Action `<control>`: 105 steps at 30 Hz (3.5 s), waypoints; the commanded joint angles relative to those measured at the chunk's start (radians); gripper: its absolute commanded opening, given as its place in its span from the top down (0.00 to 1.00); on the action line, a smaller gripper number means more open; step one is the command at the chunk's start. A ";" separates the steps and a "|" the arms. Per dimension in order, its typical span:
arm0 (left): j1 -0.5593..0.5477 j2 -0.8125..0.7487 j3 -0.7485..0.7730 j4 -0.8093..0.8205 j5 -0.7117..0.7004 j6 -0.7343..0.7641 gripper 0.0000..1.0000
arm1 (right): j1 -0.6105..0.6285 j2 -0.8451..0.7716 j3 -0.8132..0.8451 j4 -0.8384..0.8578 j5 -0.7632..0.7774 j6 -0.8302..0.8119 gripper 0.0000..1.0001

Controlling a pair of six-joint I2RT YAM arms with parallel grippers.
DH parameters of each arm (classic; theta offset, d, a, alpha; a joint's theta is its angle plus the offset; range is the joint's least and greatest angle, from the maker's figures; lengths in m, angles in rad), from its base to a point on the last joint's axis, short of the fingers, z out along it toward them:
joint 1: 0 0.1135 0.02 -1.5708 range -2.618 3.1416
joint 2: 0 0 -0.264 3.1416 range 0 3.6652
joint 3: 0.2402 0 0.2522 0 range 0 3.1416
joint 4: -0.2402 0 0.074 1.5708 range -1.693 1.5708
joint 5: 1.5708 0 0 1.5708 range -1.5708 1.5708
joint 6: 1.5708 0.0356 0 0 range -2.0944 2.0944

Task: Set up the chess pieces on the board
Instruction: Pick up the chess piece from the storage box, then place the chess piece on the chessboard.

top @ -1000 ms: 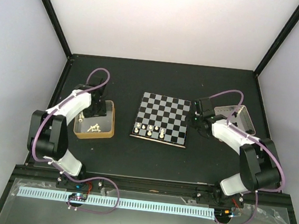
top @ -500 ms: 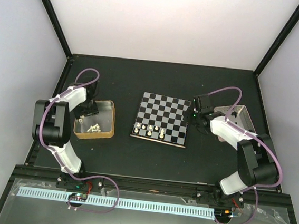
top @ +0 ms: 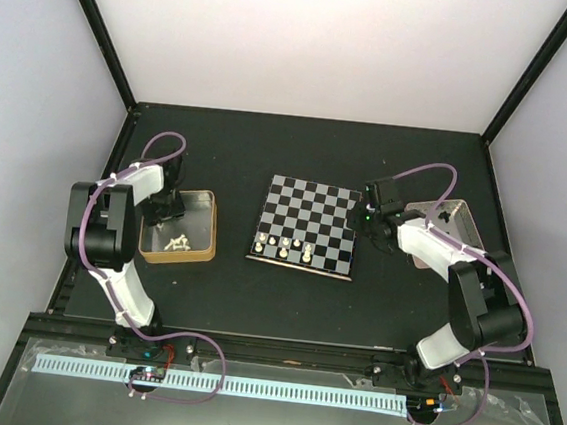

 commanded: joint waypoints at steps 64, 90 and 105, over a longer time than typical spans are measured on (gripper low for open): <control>-0.608 -0.301 -0.002 0.534 1.129 0.364 0.91 | 0.064 0.082 0.132 0.323 -0.975 0.181 0.35; -0.605 -0.225 -0.006 0.759 1.025 -0.018 0.51 | 0.036 0.002 0.076 0.473 -0.776 0.422 0.99; -0.593 -0.214 0.030 0.649 0.981 0.177 0.98 | -0.024 -0.049 0.083 0.404 -0.816 0.347 0.47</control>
